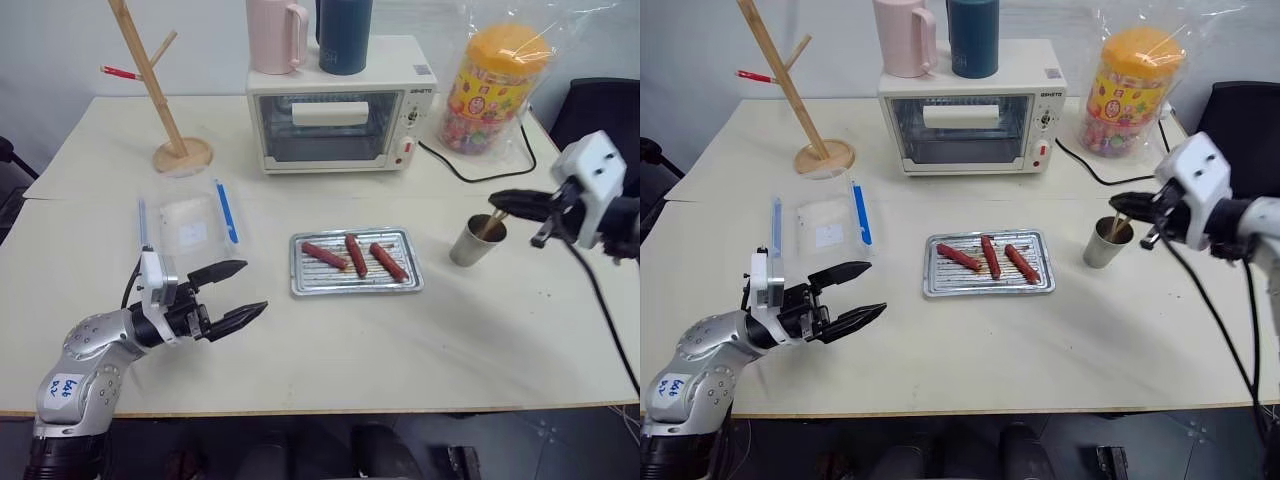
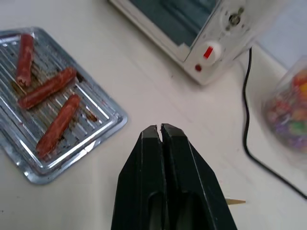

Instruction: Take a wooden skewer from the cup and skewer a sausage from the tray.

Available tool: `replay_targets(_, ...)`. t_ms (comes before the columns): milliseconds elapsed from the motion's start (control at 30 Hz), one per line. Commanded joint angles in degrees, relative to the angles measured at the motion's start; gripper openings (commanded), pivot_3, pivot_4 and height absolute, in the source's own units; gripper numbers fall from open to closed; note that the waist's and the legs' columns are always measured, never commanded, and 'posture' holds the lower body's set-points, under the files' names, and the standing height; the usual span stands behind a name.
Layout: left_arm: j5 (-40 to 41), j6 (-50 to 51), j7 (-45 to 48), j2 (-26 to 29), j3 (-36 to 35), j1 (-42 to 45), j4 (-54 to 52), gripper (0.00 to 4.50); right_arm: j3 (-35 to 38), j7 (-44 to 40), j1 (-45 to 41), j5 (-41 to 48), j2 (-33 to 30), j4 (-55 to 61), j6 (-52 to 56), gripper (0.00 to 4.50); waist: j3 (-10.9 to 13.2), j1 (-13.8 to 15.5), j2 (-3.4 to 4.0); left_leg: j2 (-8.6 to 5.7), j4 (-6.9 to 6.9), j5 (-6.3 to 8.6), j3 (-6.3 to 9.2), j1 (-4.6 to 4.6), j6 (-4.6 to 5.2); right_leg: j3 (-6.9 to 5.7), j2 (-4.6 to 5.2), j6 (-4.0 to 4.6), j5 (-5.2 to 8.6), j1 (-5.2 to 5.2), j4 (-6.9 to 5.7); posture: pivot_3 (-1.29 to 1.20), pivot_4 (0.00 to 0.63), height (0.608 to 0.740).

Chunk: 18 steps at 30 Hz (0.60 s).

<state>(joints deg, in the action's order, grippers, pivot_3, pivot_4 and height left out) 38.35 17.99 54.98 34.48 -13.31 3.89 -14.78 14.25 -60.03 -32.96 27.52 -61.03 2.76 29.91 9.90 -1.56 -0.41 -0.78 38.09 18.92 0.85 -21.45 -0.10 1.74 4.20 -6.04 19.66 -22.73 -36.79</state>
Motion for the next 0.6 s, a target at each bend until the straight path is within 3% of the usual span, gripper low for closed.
replay_targets(33,1.30,-0.10,0.36,-0.46,-0.59,0.76,-0.05,4.50,5.55,-3.32,-6.16,6.94,-2.21,-1.31,2.73,0.01,0.00,-0.02,0.00,0.00,0.00,0.00,-0.01,0.01,0.00,0.01,0.00,0.00,0.00,0.00,-0.01,0.00,0.150,0.740)
replay_targets(133,4.61,2.54,-0.29,-1.53,-1.09,1.52,-0.23,4.50,7.82,-2.11,-9.50,14.05,0.15,-1.02,9.25,0.01,0.01,0.01,0.02,0.01,0.00,0.00,0.00,0.03,0.00,0.01,0.00,0.00,0.00,0.00,0.00,0.00,0.150,0.740)
replay_targets(300,9.82,6.16,-3.10,-5.39,-0.60,5.62,-1.04,4.50,10.47,11.53,-8.86,34.47,16.15,7.71,21.49,0.01,-0.02,-0.10,-0.11,0.05,0.04,0.00,0.08,0.03,-0.01,-0.03,0.00,0.00,0.00,0.07,-0.05,0.00,0.150,0.740)
replay_targets(500,9.51,6.53,-5.44,-11.48,3.63,12.12,0.46,4.50,6.90,24.46,-3.17,50.43,31.53,15.17,25.37,0.01,0.00,0.35,-0.08,0.02,0.10,-0.03,0.12,-0.10,-0.05,-0.10,0.00,-0.04,-0.02,-0.03,-0.29,0.00,0.150,0.740)
replay_targets(600,10.76,8.55,-5.71,-13.49,5.48,14.14,0.31,4.50,4.30,28.34,-1.33,52.10,35.60,16.66,24.61,0.01,0.00,0.33,-0.08,-0.02,0.17,-0.02,0.13,-0.13,-0.03,-0.12,0.04,-0.07,-0.04,-0.02,-0.27,0.00,0.150,0.740)
